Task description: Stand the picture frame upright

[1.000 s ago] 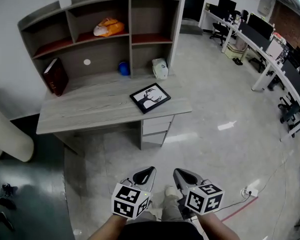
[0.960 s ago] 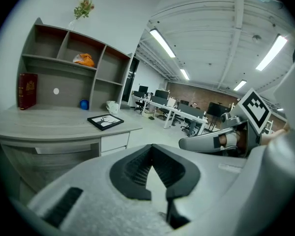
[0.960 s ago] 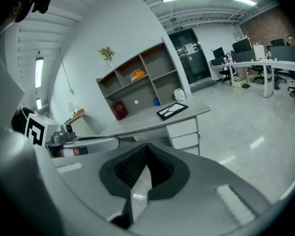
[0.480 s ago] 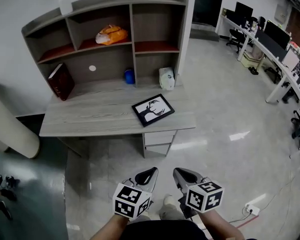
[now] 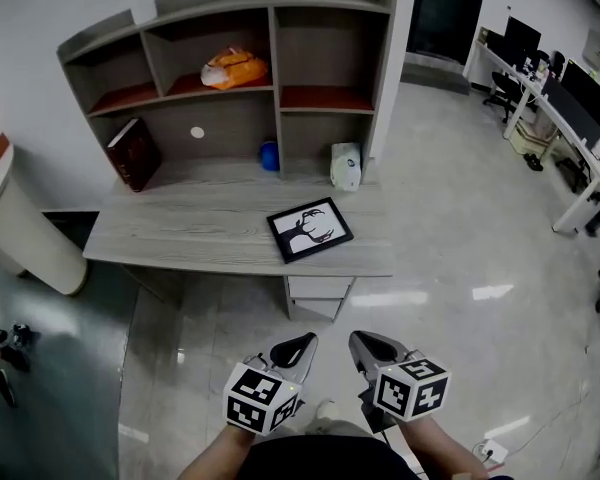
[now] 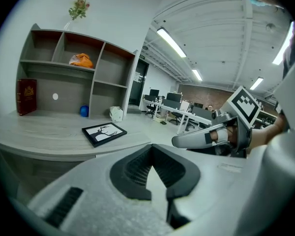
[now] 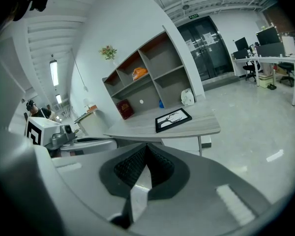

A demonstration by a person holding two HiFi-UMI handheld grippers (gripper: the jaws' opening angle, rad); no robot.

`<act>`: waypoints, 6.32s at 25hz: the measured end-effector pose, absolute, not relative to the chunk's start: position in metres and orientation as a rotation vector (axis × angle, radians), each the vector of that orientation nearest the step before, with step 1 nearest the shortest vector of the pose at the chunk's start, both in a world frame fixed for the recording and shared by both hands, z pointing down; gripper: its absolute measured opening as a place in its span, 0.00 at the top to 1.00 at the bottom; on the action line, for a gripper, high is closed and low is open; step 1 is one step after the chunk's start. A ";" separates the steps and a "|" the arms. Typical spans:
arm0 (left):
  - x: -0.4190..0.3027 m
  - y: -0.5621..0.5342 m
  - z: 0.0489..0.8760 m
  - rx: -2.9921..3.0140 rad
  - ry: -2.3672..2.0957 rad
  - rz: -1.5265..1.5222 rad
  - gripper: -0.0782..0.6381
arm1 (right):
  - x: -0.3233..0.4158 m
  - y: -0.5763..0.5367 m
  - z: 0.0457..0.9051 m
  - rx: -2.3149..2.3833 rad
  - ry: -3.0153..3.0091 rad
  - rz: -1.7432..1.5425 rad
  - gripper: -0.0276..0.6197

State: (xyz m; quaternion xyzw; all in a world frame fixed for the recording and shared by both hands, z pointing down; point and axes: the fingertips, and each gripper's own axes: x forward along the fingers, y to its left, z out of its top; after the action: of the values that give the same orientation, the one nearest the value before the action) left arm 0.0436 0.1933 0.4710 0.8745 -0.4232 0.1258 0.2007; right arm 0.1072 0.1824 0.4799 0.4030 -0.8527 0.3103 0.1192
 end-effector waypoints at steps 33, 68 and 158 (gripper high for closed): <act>0.079 0.135 0.477 2.452 -1.238 0.358 0.89 | 0.136 0.130 0.495 1.090 -2.514 0.947 0.96; -0.011 -0.067 0.513 2.537 -0.969 0.546 0.88 | 0.048 -0.047 0.536 1.302 -2.296 1.132 0.96; -0.032 -0.189 0.606 2.445 -0.842 0.954 0.79 | 0.077 -0.104 0.626 1.994 -1.609 1.711 0.82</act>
State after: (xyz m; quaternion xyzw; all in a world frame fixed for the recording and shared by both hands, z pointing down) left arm -0.0321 -0.1890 0.6059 0.8706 -0.2999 0.3398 0.1914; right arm 0.0768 -0.1036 0.6261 0.6469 -0.5220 0.5550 0.0303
